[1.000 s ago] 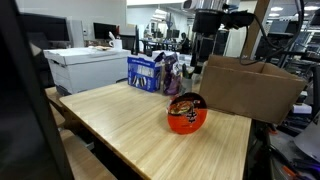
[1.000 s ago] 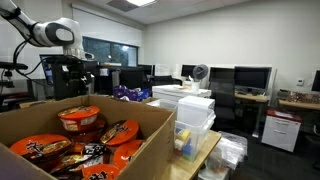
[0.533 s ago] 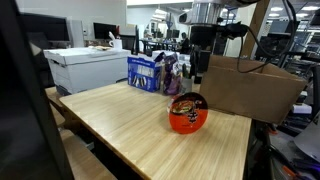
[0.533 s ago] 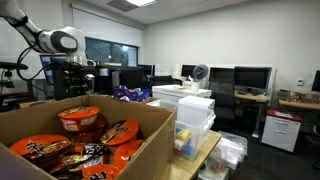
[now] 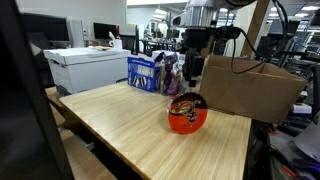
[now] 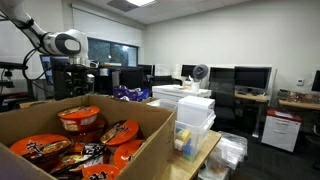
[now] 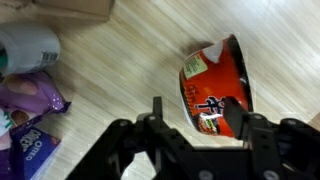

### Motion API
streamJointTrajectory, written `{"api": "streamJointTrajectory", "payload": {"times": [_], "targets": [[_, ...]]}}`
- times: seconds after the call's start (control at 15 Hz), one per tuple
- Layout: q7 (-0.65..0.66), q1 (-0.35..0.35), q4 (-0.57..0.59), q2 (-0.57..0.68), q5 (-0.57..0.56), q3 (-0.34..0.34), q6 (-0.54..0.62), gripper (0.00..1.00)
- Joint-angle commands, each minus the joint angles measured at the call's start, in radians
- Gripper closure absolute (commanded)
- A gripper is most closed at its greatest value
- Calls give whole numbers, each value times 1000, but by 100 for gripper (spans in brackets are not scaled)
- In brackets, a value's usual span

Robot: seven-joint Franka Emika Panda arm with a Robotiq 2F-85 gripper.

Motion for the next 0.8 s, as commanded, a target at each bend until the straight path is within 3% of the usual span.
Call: {"api": "streamJointTrajectory", "payload": {"times": [0.0, 0.27, 0.73], "targets": [[-117, -4, 36, 7, 63, 4, -40, 73], [-252, -5, 56, 13, 176, -4, -73, 96], [-411, -9, 93, 25, 280, -7, -167, 99]]}}
